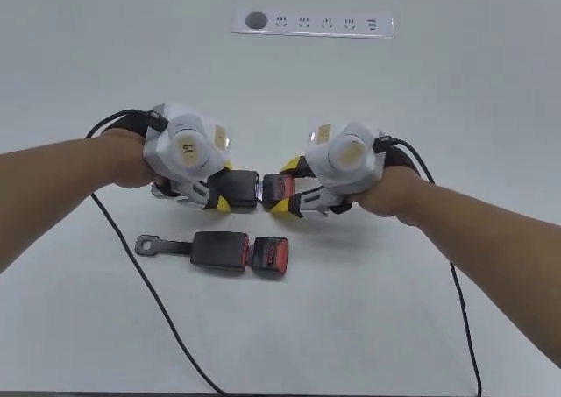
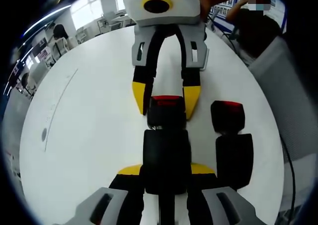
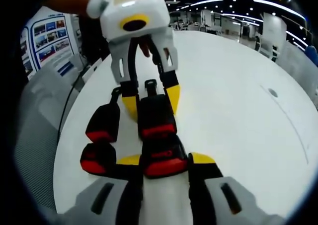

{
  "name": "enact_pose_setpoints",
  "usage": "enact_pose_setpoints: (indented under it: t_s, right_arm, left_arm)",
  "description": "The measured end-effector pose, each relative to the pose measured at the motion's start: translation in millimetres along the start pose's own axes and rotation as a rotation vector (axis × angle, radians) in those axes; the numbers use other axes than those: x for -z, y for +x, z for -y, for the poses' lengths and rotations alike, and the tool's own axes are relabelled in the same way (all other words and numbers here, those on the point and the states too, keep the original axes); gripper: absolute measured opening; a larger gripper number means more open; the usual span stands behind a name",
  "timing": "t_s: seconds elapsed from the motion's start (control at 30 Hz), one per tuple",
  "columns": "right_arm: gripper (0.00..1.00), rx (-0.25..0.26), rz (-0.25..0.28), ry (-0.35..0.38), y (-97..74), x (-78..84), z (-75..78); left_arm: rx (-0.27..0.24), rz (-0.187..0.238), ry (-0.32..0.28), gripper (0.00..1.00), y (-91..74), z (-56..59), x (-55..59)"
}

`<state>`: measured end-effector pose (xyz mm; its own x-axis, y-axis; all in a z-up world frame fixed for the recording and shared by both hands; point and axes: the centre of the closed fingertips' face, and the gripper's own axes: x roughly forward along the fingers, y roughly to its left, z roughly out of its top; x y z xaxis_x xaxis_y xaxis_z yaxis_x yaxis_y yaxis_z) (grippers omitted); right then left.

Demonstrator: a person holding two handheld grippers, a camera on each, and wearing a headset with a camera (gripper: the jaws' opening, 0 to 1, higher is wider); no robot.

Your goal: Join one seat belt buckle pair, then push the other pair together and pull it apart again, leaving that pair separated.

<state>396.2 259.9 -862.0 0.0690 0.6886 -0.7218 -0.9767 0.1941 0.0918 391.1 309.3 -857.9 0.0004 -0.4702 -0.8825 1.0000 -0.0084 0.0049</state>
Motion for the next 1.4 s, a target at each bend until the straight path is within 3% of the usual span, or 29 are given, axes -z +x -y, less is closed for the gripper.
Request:
enact_pose_setpoints:
  t_s: [0.33, 0.67, 0.93, 1.4]
  right_arm:
    - [0.35, 0.010, -0.039, -0.007, 1.7, -1.2, -0.2]
    - [0.35, 0.023, -0.031, 0.003, 0.3, 0.0, -0.8]
    - [0.36, 0.036, 0.012, 0.033, -12.1, 14.4, -0.8]
    - [0.36, 0.037, 0.003, 0.014, -26.6, 30.8, 1.8]
  left_arm:
    - [0.004, -0.003, 0.010, 0.34, -0.3, -0.1, 0.5]
    - [0.003, -0.002, 0.006, 0.35, -0.8, 0.2, 0.3]
    - [0.006, -0.004, 0.013, 0.35, -1.2, 1.1, 0.1]
    - [0.004, 0.004, 0.003, 0.35, -1.4, 1.8, -0.1]
